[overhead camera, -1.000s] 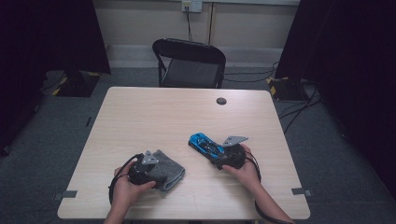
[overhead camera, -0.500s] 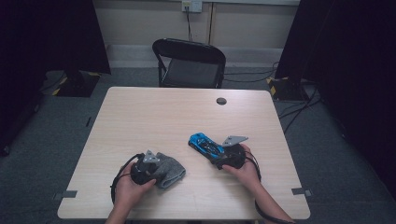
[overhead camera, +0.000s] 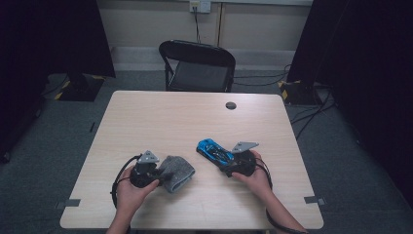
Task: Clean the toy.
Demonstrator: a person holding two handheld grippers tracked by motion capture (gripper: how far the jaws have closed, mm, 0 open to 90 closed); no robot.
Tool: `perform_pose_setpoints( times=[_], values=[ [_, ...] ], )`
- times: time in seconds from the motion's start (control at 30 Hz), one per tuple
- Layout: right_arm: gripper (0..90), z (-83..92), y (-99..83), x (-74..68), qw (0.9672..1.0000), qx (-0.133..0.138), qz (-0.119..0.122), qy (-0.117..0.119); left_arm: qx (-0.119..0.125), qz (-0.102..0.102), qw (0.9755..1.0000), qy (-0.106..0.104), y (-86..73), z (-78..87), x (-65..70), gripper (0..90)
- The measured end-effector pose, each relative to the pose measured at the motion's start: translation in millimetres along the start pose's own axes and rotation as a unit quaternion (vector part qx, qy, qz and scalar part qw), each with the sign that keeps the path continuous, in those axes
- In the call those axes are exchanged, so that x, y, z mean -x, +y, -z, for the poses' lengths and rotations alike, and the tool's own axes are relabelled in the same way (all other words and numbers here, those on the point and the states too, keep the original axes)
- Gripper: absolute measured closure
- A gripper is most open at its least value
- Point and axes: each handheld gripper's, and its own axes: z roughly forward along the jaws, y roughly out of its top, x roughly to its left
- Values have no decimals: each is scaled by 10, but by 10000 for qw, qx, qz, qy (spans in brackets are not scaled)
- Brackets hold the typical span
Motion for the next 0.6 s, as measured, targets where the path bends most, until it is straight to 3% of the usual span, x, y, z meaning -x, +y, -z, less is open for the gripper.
perform_pose_setpoints(
  times=[0.17,0.27,0.37,0.6],
  values=[
    [236,1,0,-1,10000,-4,-6,1,-30,-29,10000,64,78,-23,43,718],
    [236,0,0,0,10000,0,0,-1,49,64,10000,31,160,-74,54,719],
    [236,0,0,0,10000,0,2,-1,132,112,9998,-35,265,-187,105,719],
    [236,1,0,-1,10000,-4,-2,0,150,2,9999,-4,594,-523,228,718]
  ],
)
